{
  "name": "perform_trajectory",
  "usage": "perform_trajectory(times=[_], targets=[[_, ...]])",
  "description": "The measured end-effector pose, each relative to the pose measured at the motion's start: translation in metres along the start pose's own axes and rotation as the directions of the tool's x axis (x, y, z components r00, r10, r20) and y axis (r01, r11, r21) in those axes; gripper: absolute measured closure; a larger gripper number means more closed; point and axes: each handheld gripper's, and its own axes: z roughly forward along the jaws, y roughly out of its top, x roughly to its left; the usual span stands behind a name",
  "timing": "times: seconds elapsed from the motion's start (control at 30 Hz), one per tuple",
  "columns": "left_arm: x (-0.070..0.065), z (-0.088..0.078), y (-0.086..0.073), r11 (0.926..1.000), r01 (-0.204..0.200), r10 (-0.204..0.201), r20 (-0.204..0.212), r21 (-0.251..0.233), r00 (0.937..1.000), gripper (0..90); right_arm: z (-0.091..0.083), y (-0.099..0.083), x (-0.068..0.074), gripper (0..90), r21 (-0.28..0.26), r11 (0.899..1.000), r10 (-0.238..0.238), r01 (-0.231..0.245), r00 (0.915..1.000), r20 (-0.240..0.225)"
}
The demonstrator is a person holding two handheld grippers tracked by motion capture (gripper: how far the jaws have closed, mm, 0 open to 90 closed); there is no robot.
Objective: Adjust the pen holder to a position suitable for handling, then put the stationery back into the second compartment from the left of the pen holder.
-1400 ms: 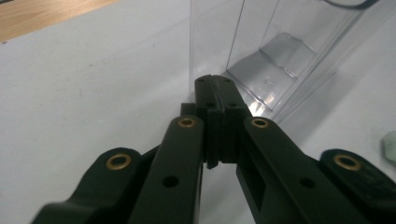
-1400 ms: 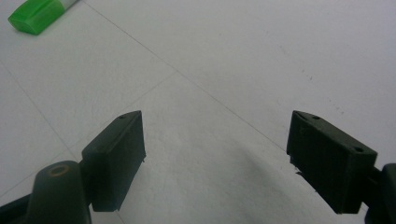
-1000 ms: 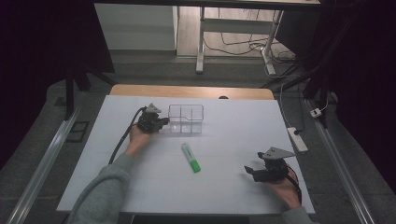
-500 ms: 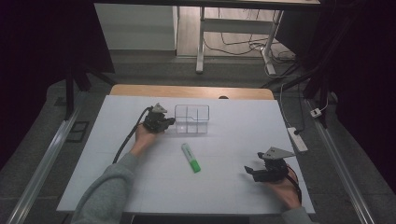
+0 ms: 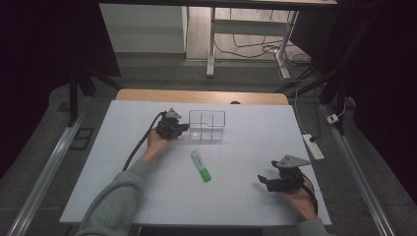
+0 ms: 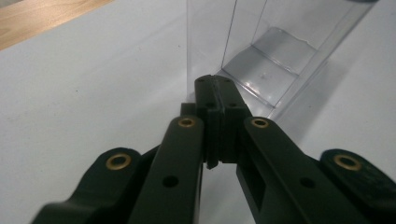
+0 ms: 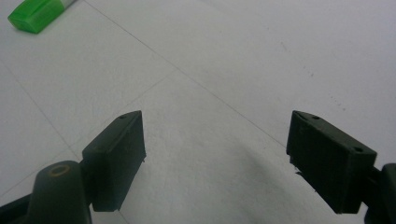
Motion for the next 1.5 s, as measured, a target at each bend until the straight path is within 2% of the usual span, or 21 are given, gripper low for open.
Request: perform_trajectory(times=[0.13,0.2,0.4,0.6,0.77,0.97,1.3,1.5], targets=[[0.001,-0.005,-0.001,0.9999,-0.009,0.009,-0.006,0.006,0.9999,88.9,-0.001,0.0,0.0,18.9,-0.003,1.0,0.002,-0.002,1.0,0.002],[0.001,-0.01,-0.003,0.9997,-0.017,0.018,-0.021,0.017,0.9996,88.9,-0.002,0.0,0.0,18.9,-0.004,1.0,0.003,-0.003,1.0,0.004],[-0.002,-0.03,-0.012,0.9992,-0.033,0.033,-0.036,0.024,0.9988,88.9,-0.002,0.0,-0.001,18.9,-0.001,1.0,0.0,0.0,1.0,-0.003],[-0.003,-0.053,-0.014,0.9997,-0.026,0.026,-0.013,0.0,0.9996,88.8,-0.002,0.0,0.001,18.9,-0.006,1.0,-0.001,0.001,1.0,-0.005],[-0.006,-0.066,-0.014,0.9988,-0.048,0.048,0.021,0.013,0.9986,88.8,-0.003,0.0,0.0,19.0,-0.005,1.0,-0.002,0.002,1.0,0.002],[-0.012,-0.066,-0.013,0.9936,-0.096,0.093,0.044,0.06,0.9947,88.7,-0.001,-0.001,0.001,19.0,0.0,1.0,-0.006,0.006,0.9999,-0.01],[-0.019,-0.058,-0.013,0.9884,-0.119,0.112,0.083,0.094,0.9903,88.6,-0.001,-0.001,0.001,19.2,0.01,1.0,-0.011,0.012,0.9998,-0.017],[-0.026,-0.05,-0.013,0.9822,-0.146,0.133,0.112,0.118,0.9847,88.6,-0.002,-0.001,0.001,19.4,0.006,1.0,-0.011,0.011,0.9998,-0.019]])
